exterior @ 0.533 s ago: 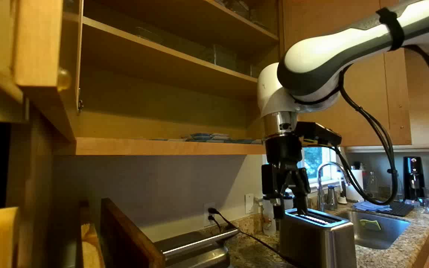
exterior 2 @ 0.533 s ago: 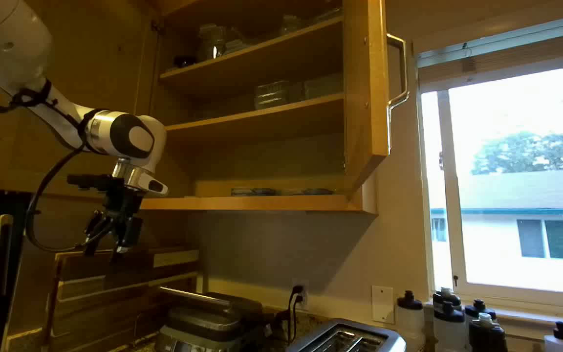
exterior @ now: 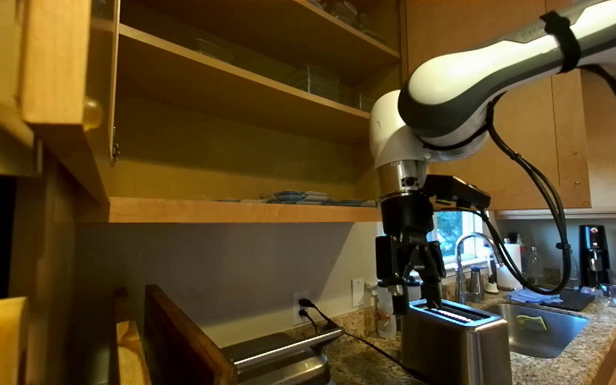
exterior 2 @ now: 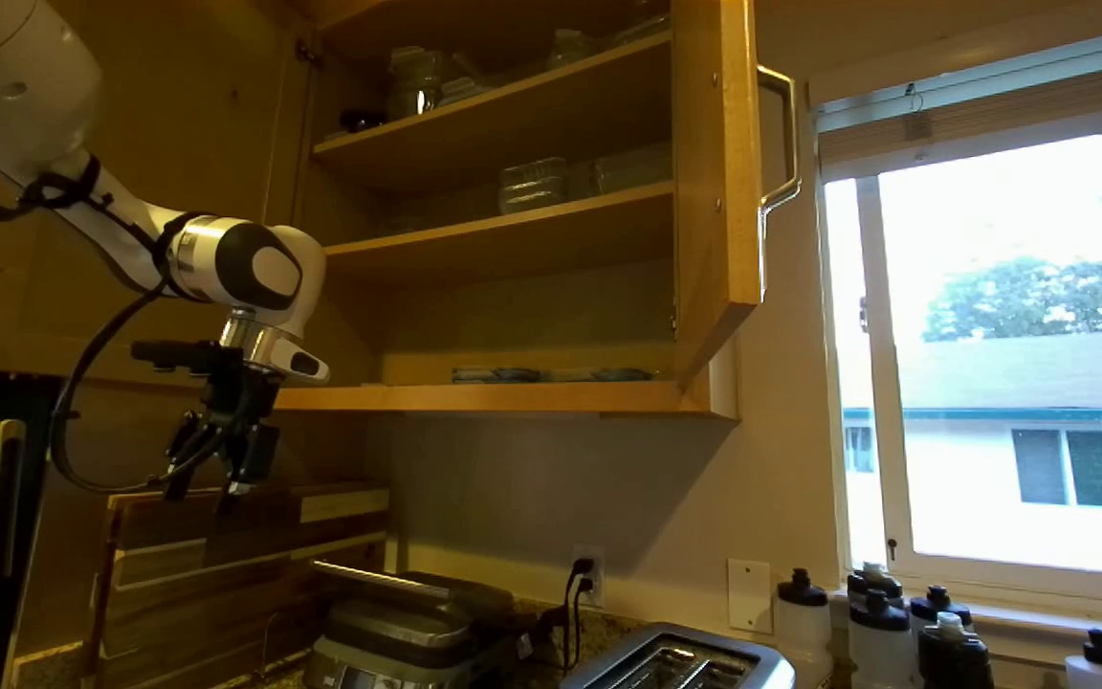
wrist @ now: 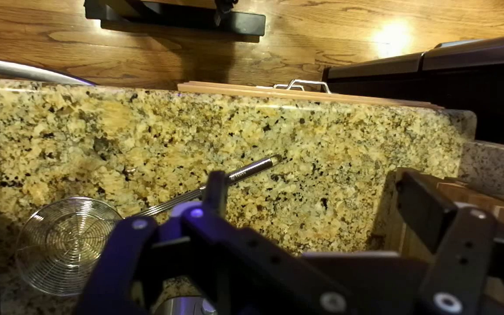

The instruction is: Close the top cabinet

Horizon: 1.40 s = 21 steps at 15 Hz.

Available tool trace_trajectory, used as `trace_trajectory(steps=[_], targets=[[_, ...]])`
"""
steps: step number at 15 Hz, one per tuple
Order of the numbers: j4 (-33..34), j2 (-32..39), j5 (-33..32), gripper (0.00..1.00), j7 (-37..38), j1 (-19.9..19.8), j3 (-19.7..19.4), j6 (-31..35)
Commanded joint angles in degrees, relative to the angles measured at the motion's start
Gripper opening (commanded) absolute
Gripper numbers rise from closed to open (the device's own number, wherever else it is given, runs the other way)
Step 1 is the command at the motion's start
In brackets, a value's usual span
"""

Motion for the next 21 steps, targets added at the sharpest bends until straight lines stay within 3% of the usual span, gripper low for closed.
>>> trace_trajectory(steps=[1,8,13,17,21], targets=[[-0.7,-1.2,-0.9,1.0,1.7,-0.8,0.2,1.1],[-4.8,-9.4,-2.2,1.0,9.4,-4.3,-0.6,2.5],[-8.7,-18.5,-7.8,1.0,16.1,-8.8,0.1,1.4],[-9.1,-21.7,-14.7,1.0,14.3,-11.4,-0.7,-0.8],[-10.3,-27.9,-13.1,1.0,17.3,-14.1,-2.8,-5.0]])
